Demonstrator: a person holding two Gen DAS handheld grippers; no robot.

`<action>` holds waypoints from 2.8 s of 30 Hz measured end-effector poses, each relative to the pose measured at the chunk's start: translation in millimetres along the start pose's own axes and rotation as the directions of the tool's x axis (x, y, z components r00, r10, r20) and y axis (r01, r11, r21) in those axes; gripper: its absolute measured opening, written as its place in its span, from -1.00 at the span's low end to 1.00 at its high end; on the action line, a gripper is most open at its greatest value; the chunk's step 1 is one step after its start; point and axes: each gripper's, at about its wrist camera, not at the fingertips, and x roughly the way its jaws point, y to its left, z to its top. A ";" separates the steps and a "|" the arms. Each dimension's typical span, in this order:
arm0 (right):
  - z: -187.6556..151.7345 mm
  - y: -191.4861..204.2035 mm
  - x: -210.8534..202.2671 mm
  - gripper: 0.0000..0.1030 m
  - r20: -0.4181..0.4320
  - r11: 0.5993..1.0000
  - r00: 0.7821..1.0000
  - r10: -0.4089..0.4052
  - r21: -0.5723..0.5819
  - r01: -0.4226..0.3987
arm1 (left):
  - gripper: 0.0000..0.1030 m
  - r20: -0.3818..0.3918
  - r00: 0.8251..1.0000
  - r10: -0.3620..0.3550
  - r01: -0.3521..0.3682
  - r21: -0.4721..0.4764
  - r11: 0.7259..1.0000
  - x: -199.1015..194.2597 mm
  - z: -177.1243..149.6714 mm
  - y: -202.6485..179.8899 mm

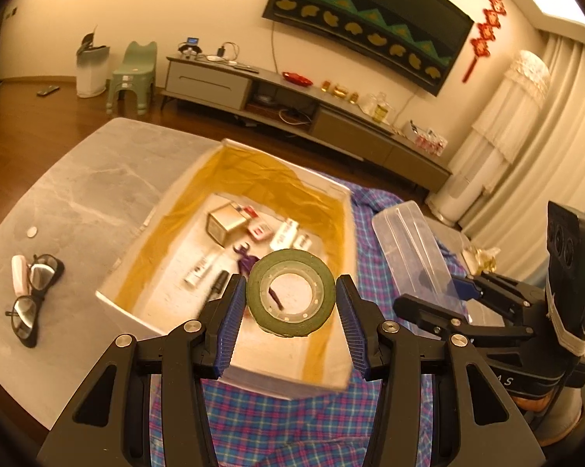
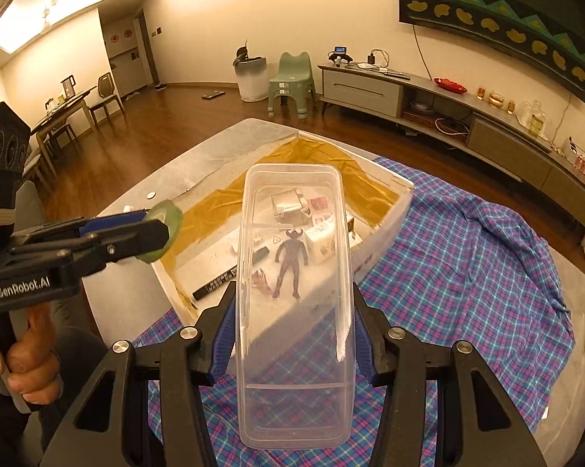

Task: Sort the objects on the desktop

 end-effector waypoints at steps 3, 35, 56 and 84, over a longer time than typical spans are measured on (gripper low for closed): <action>7.7 4.4 7.9 0.02 -0.006 1.000 1.000 -0.001 -0.011 0.001 | -0.04 0.005 1.000 0.012 -0.012 -0.012 1.000 4.1 7.3 9.6; 54.3 14.5 124.1 0.02 -0.117 1.000 0.993 0.021 -0.018 -0.023 | -0.04 -0.121 0.975 0.188 -0.182 0.060 0.981 88.0 21.1 72.4; 47.1 4.6 148.5 0.39 -0.158 0.997 0.985 -0.063 -0.061 0.054 | -0.01 -0.177 0.961 0.214 -0.202 0.085 0.976 108.8 15.6 77.3; 7.9 40.4 79.6 0.50 -0.222 0.938 0.967 -0.125 -0.344 0.042 | -0.01 -0.144 0.966 0.213 -0.192 0.147 0.970 50.6 -9.2 35.6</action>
